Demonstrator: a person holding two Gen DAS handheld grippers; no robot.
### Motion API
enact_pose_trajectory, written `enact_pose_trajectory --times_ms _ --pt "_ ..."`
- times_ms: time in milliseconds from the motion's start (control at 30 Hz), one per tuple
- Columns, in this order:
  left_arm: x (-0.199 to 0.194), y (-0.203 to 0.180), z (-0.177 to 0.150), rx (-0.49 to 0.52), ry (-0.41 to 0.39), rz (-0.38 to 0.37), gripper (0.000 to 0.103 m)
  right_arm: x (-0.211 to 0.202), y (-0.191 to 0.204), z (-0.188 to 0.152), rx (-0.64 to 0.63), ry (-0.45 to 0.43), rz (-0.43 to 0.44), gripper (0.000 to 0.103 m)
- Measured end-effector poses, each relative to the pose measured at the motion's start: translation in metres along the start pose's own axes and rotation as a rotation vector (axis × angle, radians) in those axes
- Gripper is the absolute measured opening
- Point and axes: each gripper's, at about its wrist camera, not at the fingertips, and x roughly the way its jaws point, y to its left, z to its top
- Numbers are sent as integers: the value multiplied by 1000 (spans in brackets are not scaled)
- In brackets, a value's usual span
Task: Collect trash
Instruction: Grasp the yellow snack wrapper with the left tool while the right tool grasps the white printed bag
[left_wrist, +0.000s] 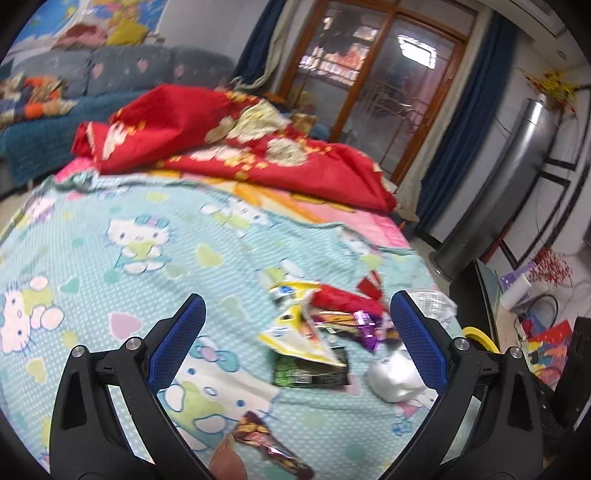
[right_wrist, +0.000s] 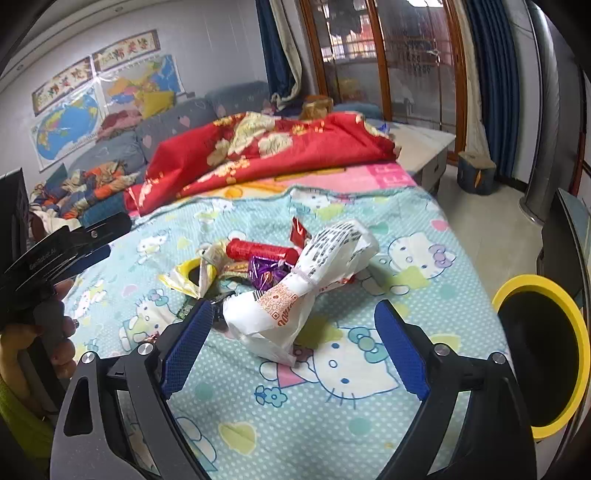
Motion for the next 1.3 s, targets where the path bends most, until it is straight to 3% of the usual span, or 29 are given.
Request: enact_pose_trajectory --times_ms 167,400,533,633,733,767,800,833,1000,1300 --pt "20 26 -5 -91 75 0 91 24 0 3 26 43 -22 87" --pt "44 33 -19 -205 191 -121 72 58 -9 7 131 115 -3 87" --pt "57 31 -25 -237 232 -148 64 71 -9 4 156 142 22 86" --pt "64 30 -28 -255 252 -170 58 77 -8 -1 158 158 47 78" --pt "68 30 -30 -252 257 -174 47 79 -5 -5 159 159 96 61" --pt "68 30 -30 -254 258 -178 38 77 -3 -6 147 153 107 55" --pt "69 30 -30 -255 261 -182 29 74 -1 -6 135 147 105 53" --pt "70 30 -31 -258 268 -186 27 72 0 -6 130 143 106 52" --pt "71 35 -31 -276 266 -199 22 59 2 -8 104 116 108 44" --pt "37 23 -15 -190 150 -180 19 36 6 -14 41 69 98 42"
